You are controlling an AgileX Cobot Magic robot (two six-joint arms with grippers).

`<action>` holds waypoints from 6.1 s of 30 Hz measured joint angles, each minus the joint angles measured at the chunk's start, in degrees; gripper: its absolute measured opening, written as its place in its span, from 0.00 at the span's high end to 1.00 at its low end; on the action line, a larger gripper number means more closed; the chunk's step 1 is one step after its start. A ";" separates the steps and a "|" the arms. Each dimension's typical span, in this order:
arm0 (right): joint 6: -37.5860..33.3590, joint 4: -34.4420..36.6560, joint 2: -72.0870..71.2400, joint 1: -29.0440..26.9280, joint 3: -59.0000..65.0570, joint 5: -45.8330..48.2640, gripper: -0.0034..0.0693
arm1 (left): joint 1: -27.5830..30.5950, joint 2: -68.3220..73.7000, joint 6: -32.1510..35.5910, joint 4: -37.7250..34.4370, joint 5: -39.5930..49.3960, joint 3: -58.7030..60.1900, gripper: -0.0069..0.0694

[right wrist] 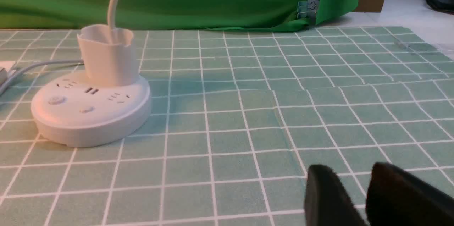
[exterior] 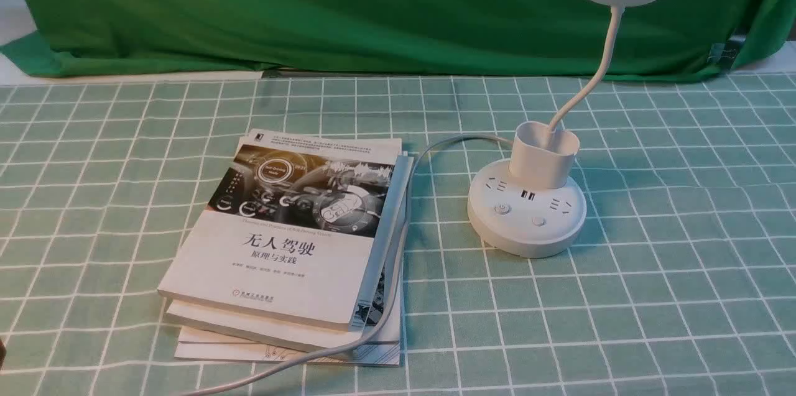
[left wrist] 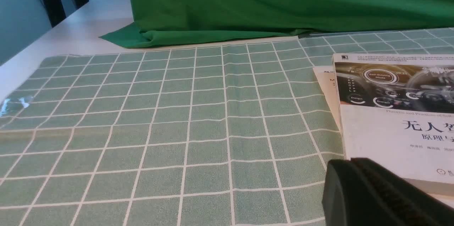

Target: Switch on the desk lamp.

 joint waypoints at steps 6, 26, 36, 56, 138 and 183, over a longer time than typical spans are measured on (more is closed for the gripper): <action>0.00 0.00 0.00 0.00 0.00 0.00 0.62 | 0.00 0.00 0.00 0.00 0.00 0.00 0.88; 0.00 0.00 0.00 0.00 0.00 0.00 0.62 | 0.00 0.00 0.00 0.00 0.00 0.00 0.88; 33.10 11.18 0.00 0.00 0.00 -1.59 0.62 | 0.00 0.00 0.00 0.00 0.00 0.00 0.88; 26.48 -1.16 7.80 2.01 -10.08 -8.83 0.91 | 0.00 0.00 0.00 0.00 -0.02 0.00 0.88; -16.57 15.25 106.05 23.09 -63.71 4.70 0.92 | 0.00 0.00 0.00 0.00 -0.02 0.00 0.88; -9.05 10.27 42.62 22.75 -41.40 12.35 0.87 | 0.00 0.00 0.00 0.00 -0.02 0.00 0.88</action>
